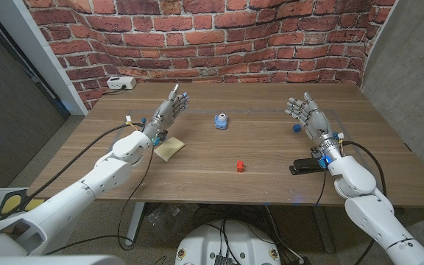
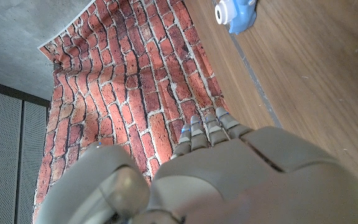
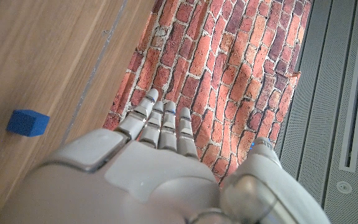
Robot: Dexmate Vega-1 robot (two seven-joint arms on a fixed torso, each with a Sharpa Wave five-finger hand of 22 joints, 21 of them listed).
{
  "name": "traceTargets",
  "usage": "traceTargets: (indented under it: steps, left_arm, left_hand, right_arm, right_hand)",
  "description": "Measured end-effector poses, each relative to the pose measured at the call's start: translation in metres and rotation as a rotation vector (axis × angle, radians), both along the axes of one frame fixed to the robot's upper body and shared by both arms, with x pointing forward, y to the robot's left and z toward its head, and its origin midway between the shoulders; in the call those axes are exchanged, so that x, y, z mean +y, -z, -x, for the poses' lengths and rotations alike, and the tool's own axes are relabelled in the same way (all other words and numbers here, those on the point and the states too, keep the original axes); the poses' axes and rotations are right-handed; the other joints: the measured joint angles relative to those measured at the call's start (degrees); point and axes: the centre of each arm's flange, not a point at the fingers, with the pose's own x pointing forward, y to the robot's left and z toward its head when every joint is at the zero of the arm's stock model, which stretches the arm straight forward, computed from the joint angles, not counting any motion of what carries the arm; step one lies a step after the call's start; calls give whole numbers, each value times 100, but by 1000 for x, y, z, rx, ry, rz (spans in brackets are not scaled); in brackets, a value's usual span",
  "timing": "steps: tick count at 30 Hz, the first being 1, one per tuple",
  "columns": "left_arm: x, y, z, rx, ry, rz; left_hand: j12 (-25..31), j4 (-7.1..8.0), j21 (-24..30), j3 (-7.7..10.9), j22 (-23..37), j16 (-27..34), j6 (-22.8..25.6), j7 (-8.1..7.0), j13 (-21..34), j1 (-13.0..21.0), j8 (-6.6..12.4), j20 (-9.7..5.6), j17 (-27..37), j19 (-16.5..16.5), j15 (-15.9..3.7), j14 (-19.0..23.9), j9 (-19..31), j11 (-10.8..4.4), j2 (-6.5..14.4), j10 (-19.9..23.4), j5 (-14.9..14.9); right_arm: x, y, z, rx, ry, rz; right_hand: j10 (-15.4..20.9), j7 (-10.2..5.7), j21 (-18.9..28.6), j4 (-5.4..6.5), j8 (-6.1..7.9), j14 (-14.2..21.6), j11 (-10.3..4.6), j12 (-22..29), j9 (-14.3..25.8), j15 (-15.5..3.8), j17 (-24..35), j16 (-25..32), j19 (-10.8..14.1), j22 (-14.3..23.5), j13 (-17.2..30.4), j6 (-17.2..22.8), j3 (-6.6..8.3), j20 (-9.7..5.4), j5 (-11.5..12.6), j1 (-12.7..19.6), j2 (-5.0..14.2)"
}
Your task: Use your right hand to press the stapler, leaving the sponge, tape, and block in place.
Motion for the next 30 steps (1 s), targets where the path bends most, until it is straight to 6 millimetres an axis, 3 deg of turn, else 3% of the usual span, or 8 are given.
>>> traceTargets:
  steps: [30]
  left_arm:
    - [-13, -7, 4, -23, 17, -1]
  left_hand:
    - [0, -63, -100, 63, 0, 0, 50, 11, 1, 136, 0, 0, 0, -1, 1, 61, 0, -31, 136, 30, -27]
  right_arm:
    - [-17, 23, 47, -18, 42, 30]
  right_hand:
    - [277, -58, 30, -40, 22, 299, -70, 44, -1, -95, 0, 28, 296, 0, 31, 138, -40, -10, 0, 0, 0]
